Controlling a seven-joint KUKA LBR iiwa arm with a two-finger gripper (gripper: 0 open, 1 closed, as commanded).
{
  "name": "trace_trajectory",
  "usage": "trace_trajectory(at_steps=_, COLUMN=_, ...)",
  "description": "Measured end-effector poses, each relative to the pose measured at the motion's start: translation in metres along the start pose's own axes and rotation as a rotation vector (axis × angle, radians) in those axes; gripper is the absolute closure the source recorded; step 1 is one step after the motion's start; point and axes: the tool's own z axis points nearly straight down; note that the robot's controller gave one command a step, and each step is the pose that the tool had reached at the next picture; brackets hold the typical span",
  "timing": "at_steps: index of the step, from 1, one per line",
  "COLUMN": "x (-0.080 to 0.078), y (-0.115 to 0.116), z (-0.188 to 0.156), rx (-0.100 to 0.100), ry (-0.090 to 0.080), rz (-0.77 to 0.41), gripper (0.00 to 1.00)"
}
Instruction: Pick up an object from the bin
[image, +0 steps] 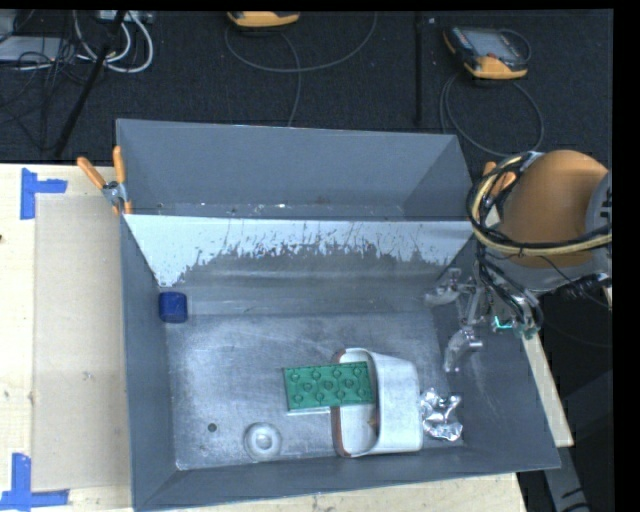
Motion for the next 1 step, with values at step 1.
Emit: trace_trajectory(at_steps=1, x=0.0790, y=0.0589, z=0.0677, rx=0.011, ry=-0.031, rz=-0.340, gripper=0.00)
